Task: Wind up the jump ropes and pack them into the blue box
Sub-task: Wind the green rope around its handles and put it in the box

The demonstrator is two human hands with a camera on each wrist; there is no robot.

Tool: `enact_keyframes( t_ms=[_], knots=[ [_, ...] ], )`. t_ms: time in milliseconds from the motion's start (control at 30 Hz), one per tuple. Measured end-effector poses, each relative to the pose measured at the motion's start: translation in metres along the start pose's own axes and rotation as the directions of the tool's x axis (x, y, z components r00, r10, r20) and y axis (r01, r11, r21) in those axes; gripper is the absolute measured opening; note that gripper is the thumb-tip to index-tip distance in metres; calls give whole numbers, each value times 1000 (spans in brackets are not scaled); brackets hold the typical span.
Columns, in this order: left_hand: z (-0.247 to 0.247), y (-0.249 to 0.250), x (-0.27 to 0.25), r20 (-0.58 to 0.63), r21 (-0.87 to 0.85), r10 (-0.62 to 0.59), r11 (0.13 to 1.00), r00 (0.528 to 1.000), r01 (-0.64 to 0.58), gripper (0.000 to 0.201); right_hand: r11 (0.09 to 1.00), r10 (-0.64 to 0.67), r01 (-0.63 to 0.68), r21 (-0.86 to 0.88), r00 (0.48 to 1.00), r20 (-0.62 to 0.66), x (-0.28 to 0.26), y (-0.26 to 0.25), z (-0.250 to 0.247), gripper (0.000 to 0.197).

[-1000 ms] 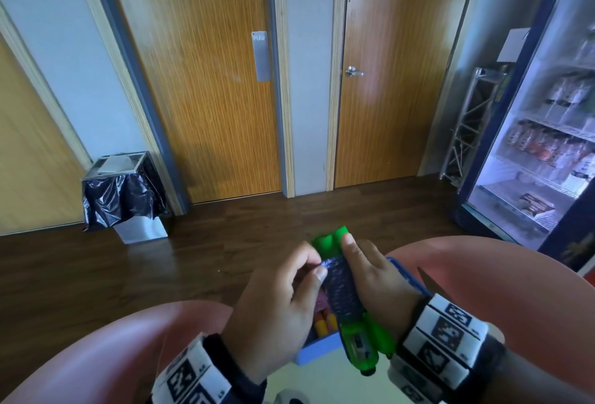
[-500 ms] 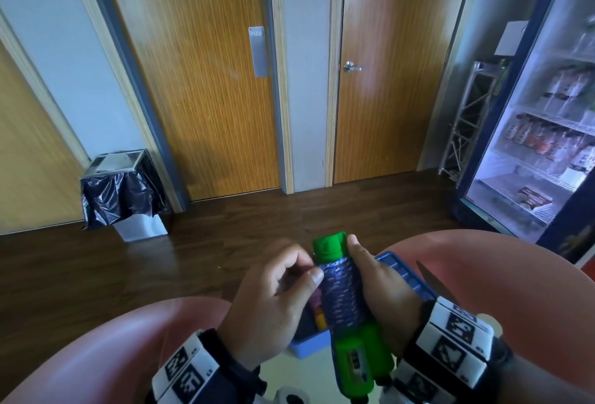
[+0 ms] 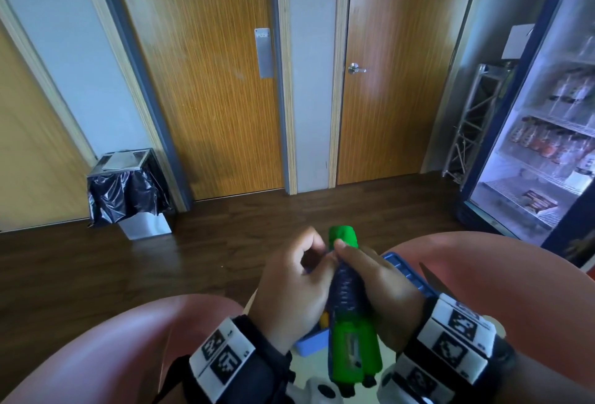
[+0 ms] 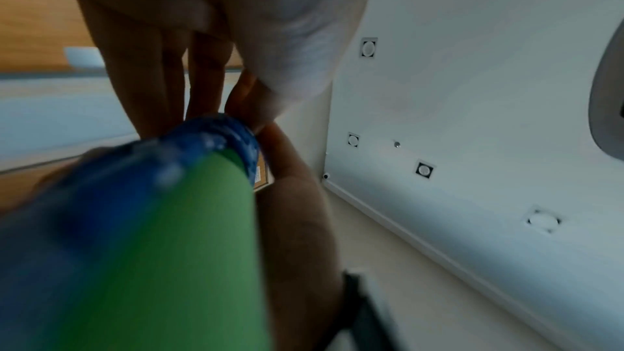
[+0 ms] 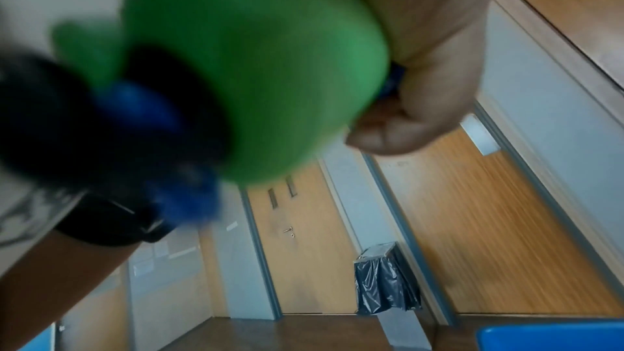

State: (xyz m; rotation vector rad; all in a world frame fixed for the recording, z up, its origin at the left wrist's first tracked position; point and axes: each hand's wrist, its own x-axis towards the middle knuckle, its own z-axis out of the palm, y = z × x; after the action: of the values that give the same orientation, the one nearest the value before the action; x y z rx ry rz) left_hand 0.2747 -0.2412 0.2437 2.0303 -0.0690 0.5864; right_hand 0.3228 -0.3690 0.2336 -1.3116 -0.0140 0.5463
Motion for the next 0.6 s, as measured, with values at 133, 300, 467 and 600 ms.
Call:
enact_keyframes(
  t_ms=[133,300,467,600],
  knots=[
    [-3,10,7,118,-209,-50,975,992,74,11,960,61,-100,262,986,155,-12,-6,-8,64],
    [-2,24,11,108,51,250,965,962,-256,14,920,73,-165,356,964,257,-25,-18,-19,57],
    [9,46,19,194,132,439,875,877,-467,13,927,14,-135,351,945,327,-32,-26,-38,76],
    [28,59,26,254,20,398,909,881,-416,18,927,-42,-102,361,928,370,-36,-38,-58,75]
  ],
)
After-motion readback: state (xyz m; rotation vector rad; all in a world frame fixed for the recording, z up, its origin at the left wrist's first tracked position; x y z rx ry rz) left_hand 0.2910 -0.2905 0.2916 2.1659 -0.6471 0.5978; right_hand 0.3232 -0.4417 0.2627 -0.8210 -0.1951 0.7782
